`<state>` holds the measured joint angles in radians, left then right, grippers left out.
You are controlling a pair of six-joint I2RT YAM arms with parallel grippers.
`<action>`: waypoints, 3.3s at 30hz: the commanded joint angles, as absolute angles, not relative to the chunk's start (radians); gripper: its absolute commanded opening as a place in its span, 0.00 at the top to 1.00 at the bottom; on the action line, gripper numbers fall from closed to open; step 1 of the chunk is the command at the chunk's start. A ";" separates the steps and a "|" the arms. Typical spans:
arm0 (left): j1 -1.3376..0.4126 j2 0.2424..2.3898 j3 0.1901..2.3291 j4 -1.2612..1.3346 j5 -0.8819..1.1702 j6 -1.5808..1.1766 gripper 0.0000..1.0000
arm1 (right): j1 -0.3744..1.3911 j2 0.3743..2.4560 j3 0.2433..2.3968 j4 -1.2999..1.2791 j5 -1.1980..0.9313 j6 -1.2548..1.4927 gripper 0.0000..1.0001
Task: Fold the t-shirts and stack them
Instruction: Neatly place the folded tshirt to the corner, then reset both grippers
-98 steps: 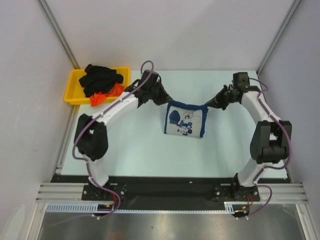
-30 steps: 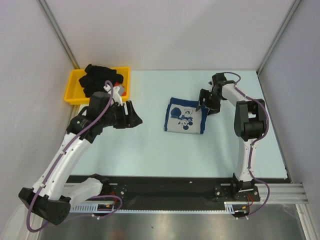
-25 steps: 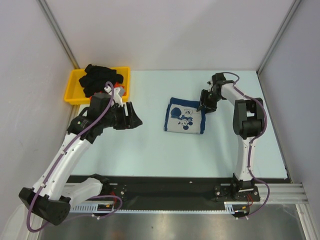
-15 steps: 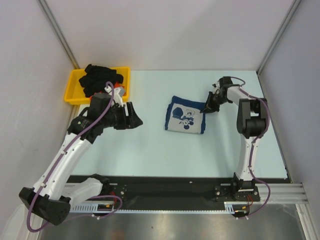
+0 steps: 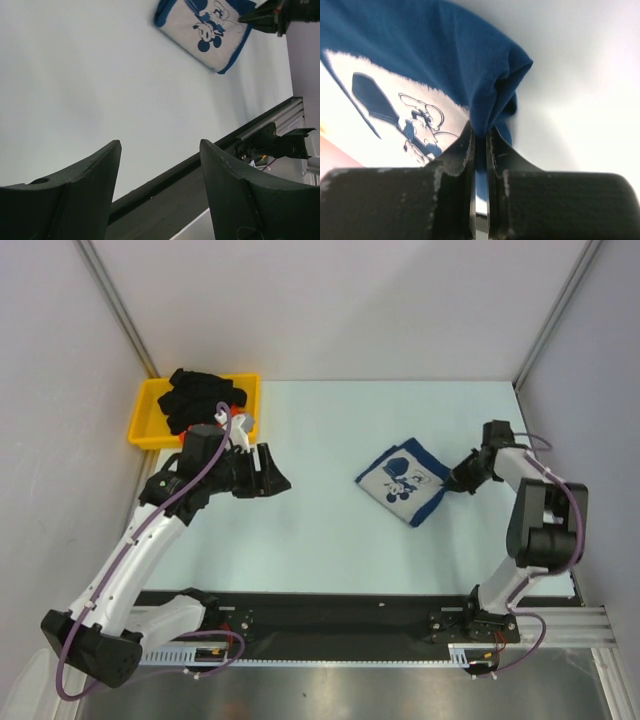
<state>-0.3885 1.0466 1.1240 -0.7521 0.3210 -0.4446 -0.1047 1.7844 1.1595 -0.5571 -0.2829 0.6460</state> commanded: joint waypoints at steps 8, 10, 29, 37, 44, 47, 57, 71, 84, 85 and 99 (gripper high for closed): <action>-0.402 0.928 1.054 -0.724 0.376 -0.437 0.30 | -0.503 1.267 0.776 -0.604 0.074 0.870 1.00; -0.411 0.919 1.046 -0.721 0.377 -0.439 0.30 | -0.623 1.217 0.747 -0.639 0.071 0.868 1.00; -0.445 0.880 1.029 -0.730 0.390 -0.442 0.30 | -0.828 1.167 0.718 -0.678 0.212 0.715 1.00; -0.448 0.896 1.037 -0.718 0.393 -0.430 0.30 | -0.842 1.210 0.744 -0.675 0.294 0.617 1.00; -0.456 0.907 1.026 -0.704 0.394 -0.423 0.29 | -0.854 1.230 0.747 -0.672 0.328 0.577 1.00; -0.456 0.917 1.023 -0.693 0.402 -0.425 0.29 | -0.857 1.249 0.742 -0.650 0.328 0.552 1.00; -0.457 0.922 1.014 -0.686 0.419 -0.434 0.29 | -0.825 1.275 0.869 -0.835 0.397 0.613 0.61; -0.446 0.738 0.905 -0.683 0.452 -0.515 0.28 | -0.485 1.115 1.103 -0.970 0.280 0.784 0.18; -0.442 0.450 0.677 -0.556 0.535 -0.728 0.23 | 0.254 0.884 0.758 -0.325 -0.206 0.980 0.14; -0.442 0.427 0.654 -0.534 0.534 -0.782 0.22 | 0.361 0.836 0.726 -0.313 -0.190 0.997 0.12; -0.440 -0.069 0.058 -0.088 0.582 -1.344 0.12 | 0.764 0.105 0.120 -0.290 -0.043 1.296 0.00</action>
<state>-0.4458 0.0036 0.1265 -0.2695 0.5083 -1.1763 0.7582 0.1951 0.1471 -0.2619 -0.0845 1.2335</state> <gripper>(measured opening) 0.886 0.994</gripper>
